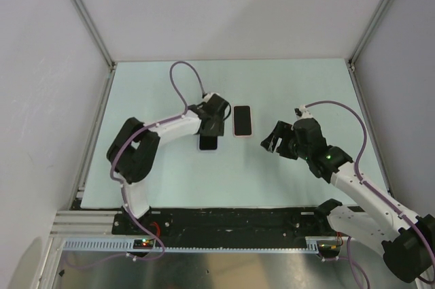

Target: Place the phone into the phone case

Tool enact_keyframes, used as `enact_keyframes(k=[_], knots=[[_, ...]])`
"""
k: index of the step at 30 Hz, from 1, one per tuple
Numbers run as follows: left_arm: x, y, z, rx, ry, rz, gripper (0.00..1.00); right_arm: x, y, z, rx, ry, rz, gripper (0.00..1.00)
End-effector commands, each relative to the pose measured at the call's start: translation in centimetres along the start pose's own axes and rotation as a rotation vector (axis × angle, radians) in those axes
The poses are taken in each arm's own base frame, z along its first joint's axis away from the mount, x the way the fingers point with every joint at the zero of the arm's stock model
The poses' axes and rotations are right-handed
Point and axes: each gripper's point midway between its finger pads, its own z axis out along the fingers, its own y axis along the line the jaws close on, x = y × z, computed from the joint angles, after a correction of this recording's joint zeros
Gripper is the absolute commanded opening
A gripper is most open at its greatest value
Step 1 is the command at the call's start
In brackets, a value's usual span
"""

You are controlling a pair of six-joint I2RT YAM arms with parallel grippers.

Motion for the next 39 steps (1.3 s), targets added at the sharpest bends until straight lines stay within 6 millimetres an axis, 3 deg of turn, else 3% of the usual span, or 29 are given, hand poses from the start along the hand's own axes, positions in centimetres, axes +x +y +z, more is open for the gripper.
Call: enact_keyframes(k=[1,5,14,16,17,18,19,20,22,28,33,39], knots=[[-5.7,-1.7,1.0,0.051,-0.085,0.030,0.20,-0.5,-0.2,0.0,0.008,-0.021,-0.013,0.73],[-7.6,-3.0,2.7,0.069,-0.081,0.010,0.20,-0.5,-0.3,-0.1,0.009,-0.022,-0.010,0.73],[-8.1,-3.9,4.9,0.069,-0.066,0.003,0.23,-0.2,-0.5,-0.2,0.011,-0.016,-0.007,0.73],[-8.3,-3.9,4.8,0.071,-0.068,0.001,0.33,-0.1,-0.5,-0.2,0.009,-0.015,-0.007,0.73],[-8.3,-3.8,4.7,0.073,-0.067,0.000,0.44,-0.1,-0.5,-0.2,0.008,-0.014,-0.006,0.73],[-8.5,-3.7,4.4,0.077,-0.073,-0.001,0.56,-0.1,-0.4,-0.2,0.004,-0.013,-0.006,0.73],[-8.6,-3.5,4.1,0.076,-0.076,-0.001,0.78,-0.1,-0.3,-0.2,0.001,-0.012,-0.008,0.73],[-9.1,-3.4,3.3,0.082,-0.093,-0.005,0.89,-0.1,-0.3,-0.2,-0.004,-0.013,-0.010,0.74],[-10.2,-3.0,1.3,0.093,-0.132,-0.011,0.97,-0.2,0.0,-0.2,-0.014,-0.015,-0.013,0.74],[-13.0,-0.7,-6.9,0.132,-0.289,-0.033,1.00,-0.5,0.7,0.0,-0.038,-0.018,-0.015,0.78],[-9.9,2.2,-11.2,0.156,-0.340,-0.094,1.00,-0.9,0.6,0.0,-0.035,-0.034,-0.029,0.79],[-4.8,5.1,-13.2,0.193,-0.346,-0.220,1.00,-1.6,0.9,-0.4,-0.044,-0.072,-0.036,0.79]])
